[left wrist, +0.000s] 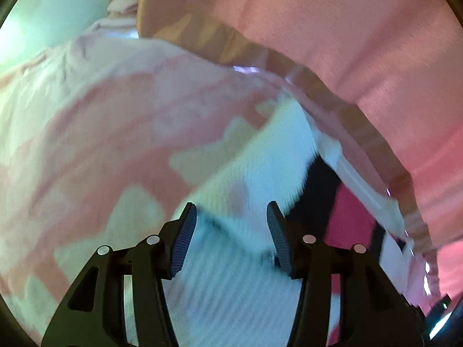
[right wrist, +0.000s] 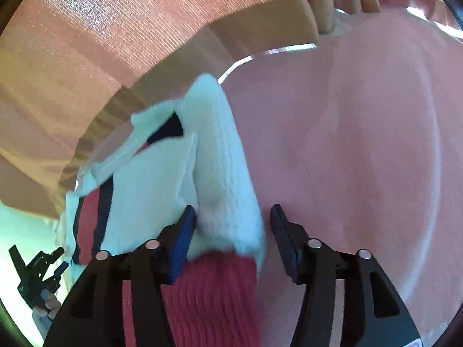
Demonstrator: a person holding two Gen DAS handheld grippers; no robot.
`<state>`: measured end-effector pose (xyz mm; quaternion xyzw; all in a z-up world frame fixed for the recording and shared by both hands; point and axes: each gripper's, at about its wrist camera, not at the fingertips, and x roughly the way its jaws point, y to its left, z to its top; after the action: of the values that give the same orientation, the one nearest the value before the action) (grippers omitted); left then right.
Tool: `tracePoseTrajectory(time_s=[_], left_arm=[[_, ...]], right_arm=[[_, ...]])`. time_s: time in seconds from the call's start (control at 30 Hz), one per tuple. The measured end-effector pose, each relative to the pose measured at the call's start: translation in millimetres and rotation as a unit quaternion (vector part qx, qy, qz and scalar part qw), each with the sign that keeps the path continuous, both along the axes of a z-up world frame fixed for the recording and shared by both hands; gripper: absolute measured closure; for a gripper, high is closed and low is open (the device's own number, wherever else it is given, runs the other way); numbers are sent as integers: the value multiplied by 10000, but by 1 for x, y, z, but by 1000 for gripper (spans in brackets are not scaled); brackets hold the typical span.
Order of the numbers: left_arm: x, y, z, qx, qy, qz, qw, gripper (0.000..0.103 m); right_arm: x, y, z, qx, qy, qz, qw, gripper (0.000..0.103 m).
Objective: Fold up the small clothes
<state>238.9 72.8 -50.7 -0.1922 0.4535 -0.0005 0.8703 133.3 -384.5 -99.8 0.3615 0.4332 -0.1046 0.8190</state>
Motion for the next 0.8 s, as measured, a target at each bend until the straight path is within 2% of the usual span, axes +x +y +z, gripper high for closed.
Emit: tracePoseTrajectory(time_s=[0.13, 0.2, 0.23, 0.27, 0.3, 0.37, 0.4, 0.47, 0.53, 0.57, 0.6, 0.63, 0.73, 0.8], left_arm=[[31, -9, -11, 108, 89, -348, 9993, 55], [41, -16, -19, 247, 106, -429, 9987, 67], [44, -19, -24, 314, 101, -446, 9985, 76], [45, -22, -26, 416, 20, -421, 9982, 80], [44, -23, -25, 480, -61, -394, 9980, 82], [42, -26, -20, 701, -178, -237, 9971, 84], [42, -23, -17, 740, -236, -109, 9969, 84], [44, -13, -21, 710, -138, 134, 9973, 83], [45, -2, -28, 574, -74, 289, 9979, 74], [44, 1, -29, 564, -75, 327, 9978, 65], [42, 1, -28, 575, -29, 325, 9978, 62], [39, 1, -25, 548, 0, 311, 9980, 58], [15, 2, -8, 488, -106, 86, 9987, 55], [-9, 6, 6, 582, -187, -162, 9980, 47]], right_arm=[[16, 4, 0, -364, -18, 195, 9991, 44], [23, 6, 0, -555, -41, 335, 9979, 47], [24, 7, 0, -603, -66, 388, 9974, 55], [27, 7, 1, -581, -146, 493, 9970, 86], [29, 8, 4, -556, -221, 574, 9966, 87], [28, 10, 18, -679, -448, 557, 9951, 89], [26, 13, 32, -799, -674, 579, 9928, 89], [24, 16, 47, -1004, -819, 597, 9898, 89], [27, 14, 31, -1176, -365, 677, 9901, 87], [28, 12, 17, -1055, -60, 733, 9917, 85], [25, 8, 3, -871, 205, 696, 9936, 82], [19, 6, 6, -763, 92, 603, 9952, 81], [-3, 9, 41, -879, -133, 589, 9943, 76], [-32, 16, 68, -908, -323, 608, 9935, 65]])
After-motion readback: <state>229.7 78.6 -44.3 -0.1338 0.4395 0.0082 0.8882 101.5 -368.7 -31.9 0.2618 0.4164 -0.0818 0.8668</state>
